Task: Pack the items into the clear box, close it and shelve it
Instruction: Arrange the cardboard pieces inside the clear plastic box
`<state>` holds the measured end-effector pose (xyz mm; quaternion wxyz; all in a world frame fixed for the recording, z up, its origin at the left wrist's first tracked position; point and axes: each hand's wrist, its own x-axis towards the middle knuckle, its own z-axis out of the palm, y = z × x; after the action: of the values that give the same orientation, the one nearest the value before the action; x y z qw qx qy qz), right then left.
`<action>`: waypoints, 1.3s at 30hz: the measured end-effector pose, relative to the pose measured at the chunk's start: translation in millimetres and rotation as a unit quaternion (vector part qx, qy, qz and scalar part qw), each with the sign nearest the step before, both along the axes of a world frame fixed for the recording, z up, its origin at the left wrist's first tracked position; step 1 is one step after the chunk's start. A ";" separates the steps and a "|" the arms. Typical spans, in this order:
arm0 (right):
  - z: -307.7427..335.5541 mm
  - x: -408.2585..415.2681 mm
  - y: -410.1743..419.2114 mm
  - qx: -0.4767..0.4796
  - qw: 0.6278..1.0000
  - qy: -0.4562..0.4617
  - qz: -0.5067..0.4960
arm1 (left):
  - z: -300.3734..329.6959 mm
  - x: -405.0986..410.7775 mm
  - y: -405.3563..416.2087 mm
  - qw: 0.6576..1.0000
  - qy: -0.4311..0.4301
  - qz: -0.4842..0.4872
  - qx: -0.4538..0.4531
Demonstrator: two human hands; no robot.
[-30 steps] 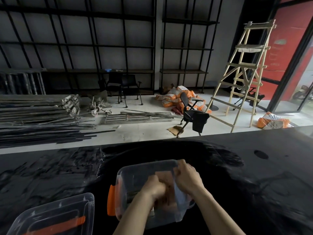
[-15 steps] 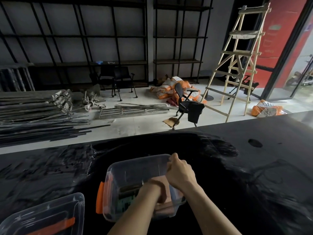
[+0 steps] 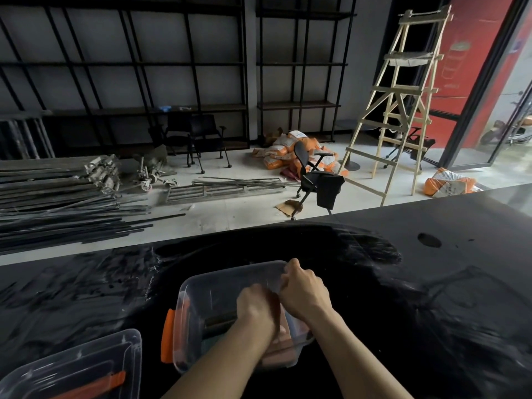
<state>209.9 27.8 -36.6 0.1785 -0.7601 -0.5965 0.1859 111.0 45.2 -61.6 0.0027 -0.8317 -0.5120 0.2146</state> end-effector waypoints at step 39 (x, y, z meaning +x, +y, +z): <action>-22.6 -51.1 7.6 -0.131 0.933 -0.201 0.268 | 38.1 -152.8 -39.4 0.977 -0.143 -0.016 0.158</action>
<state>158.8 35.4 -59.1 -0.1033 -0.6104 -0.7715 0.1466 -41.8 5.8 -23.6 0.0641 -0.8512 -0.5209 0.0094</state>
